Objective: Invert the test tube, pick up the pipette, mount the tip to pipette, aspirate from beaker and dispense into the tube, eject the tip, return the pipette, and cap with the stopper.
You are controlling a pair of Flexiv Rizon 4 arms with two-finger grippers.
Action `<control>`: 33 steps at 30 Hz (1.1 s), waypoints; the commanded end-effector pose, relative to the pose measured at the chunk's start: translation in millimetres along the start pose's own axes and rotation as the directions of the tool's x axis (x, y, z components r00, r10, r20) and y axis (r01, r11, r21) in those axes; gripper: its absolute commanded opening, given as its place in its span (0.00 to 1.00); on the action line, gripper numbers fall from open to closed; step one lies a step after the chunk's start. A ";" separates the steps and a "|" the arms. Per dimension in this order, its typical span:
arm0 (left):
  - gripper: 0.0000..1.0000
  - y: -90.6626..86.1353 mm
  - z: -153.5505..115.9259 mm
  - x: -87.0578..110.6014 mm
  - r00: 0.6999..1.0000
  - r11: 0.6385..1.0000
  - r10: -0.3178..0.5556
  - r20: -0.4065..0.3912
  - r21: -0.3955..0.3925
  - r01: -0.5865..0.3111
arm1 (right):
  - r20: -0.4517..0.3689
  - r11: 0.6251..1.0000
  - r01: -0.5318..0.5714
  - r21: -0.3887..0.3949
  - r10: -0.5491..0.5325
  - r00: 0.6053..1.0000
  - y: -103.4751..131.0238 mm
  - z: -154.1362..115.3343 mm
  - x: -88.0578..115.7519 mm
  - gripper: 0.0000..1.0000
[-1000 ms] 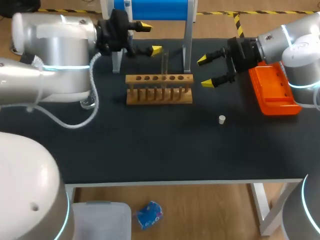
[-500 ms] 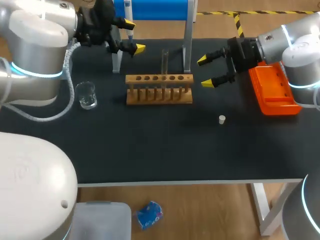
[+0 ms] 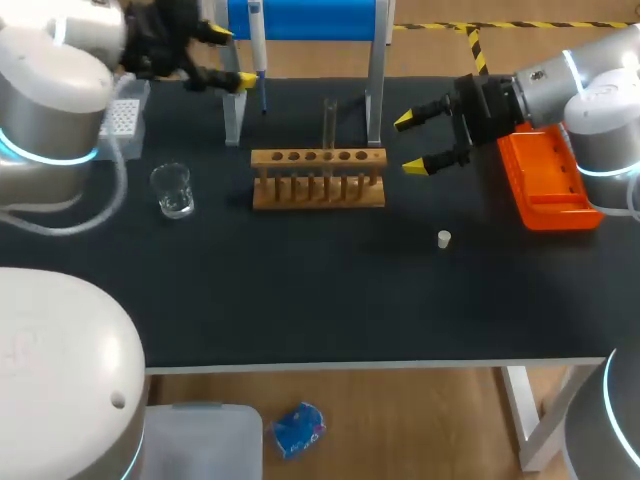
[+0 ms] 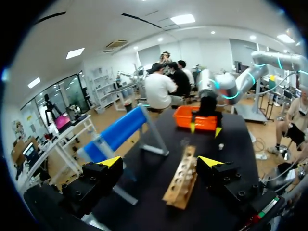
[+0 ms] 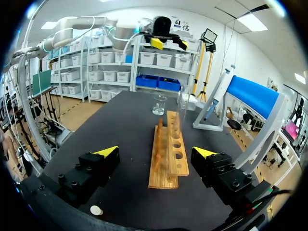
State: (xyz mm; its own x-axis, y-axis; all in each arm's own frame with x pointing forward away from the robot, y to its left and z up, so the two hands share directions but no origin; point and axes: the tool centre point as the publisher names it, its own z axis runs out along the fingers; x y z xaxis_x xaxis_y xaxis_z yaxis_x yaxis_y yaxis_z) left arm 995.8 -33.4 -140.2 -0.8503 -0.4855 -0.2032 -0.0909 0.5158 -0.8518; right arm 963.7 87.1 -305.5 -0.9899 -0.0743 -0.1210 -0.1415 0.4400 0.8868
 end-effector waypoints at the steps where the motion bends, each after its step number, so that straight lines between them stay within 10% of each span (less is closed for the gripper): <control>1: 1.00 19.7 -68.2 -41.4 0.999 1.000 -0.006 0.034 -0.027 0.007 | 0.000 1.000 0.000 0.003 0.000 1.000 0.7 -0.4 0.4 1.00; 9: 1.00 71.2 -102.3 -107.0 0.987 0.985 -0.078 0.143 -0.142 0.098 | 0.000 1.000 0.000 0.003 0.000 1.000 0.7 -0.4 0.4 1.00; 25: 1.00 71.2 -102.3 -107.0 0.987 0.985 -0.078 0.143 -0.142 0.098 | 0.000 1.000 0.000 0.003 0.000 1.000 0.7 -0.4 0.4 1.00; 33: 1.00 164.6 -97.5 -171.5 0.859 0.892 -0.308 0.410 -0.190 0.410 | 0.000 1.000 0.000 0.003 0.000 1.000 0.7 -0.4 0.4 1.00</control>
State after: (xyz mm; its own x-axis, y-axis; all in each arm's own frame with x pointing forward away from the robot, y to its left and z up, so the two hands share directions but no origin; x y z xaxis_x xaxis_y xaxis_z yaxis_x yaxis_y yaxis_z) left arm 1049.4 193.3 -167.6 -0.6100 -0.7802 -0.1387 -0.4142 0.4632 -0.7835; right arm 963.7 87.2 -305.4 -0.9898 -0.0743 -0.1212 -0.1416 0.4400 0.8868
